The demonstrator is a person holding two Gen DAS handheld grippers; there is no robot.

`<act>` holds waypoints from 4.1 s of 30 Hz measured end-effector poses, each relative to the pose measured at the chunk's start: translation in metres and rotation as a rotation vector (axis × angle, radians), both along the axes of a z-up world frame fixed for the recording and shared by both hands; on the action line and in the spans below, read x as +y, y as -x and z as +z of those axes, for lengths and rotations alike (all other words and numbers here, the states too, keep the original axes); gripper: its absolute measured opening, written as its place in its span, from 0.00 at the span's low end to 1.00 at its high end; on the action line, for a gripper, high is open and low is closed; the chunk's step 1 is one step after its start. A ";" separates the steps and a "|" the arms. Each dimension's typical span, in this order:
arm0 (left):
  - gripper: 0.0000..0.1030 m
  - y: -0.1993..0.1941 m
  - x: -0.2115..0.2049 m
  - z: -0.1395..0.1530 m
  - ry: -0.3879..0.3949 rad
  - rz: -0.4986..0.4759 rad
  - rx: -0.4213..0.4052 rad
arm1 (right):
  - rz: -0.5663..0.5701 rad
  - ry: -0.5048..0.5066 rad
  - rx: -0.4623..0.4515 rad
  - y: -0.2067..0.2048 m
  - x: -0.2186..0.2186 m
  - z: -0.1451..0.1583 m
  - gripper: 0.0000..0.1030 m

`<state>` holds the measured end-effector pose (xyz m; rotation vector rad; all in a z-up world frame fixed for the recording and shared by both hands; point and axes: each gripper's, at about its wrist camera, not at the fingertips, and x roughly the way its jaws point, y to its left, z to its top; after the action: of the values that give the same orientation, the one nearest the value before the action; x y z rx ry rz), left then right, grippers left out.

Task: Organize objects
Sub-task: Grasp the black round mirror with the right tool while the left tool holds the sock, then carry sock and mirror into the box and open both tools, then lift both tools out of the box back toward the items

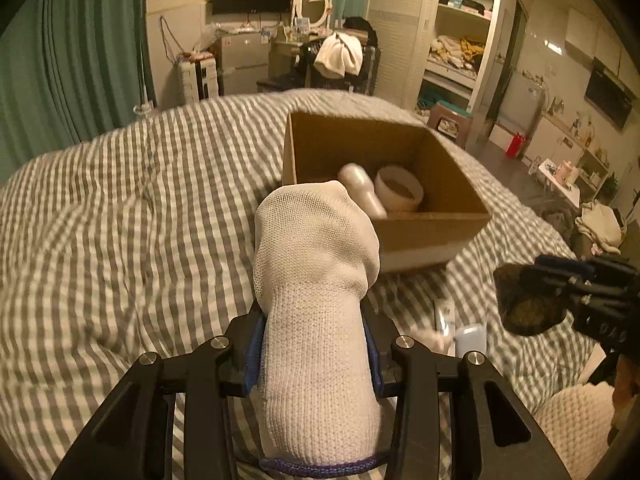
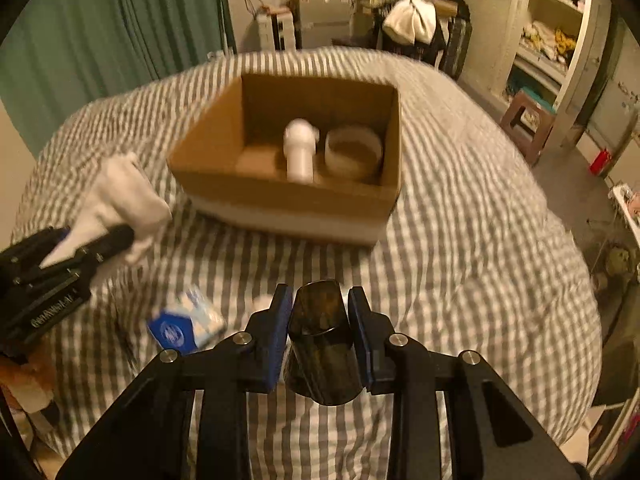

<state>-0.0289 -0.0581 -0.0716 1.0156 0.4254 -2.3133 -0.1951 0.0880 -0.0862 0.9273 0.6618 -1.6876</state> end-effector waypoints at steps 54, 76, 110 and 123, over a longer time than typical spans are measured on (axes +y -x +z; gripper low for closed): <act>0.40 0.156 -0.061 -0.036 0.010 -0.038 -0.055 | -0.089 0.001 -0.118 0.103 -0.189 -0.022 0.28; 0.90 0.143 -0.055 -0.011 -0.002 -0.045 0.013 | -0.106 0.115 -0.124 0.093 -0.172 0.015 0.67; 1.00 -0.017 0.003 0.149 0.216 0.147 0.195 | -0.077 0.327 0.184 0.036 0.032 0.155 0.99; 1.00 -0.021 0.003 0.021 0.079 0.307 0.137 | -0.070 0.119 0.049 0.036 0.017 0.000 0.99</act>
<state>-0.0075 -0.0548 -0.0510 0.7020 0.5027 -2.1099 -0.2311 0.1051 -0.0862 0.8352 0.5604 -1.7964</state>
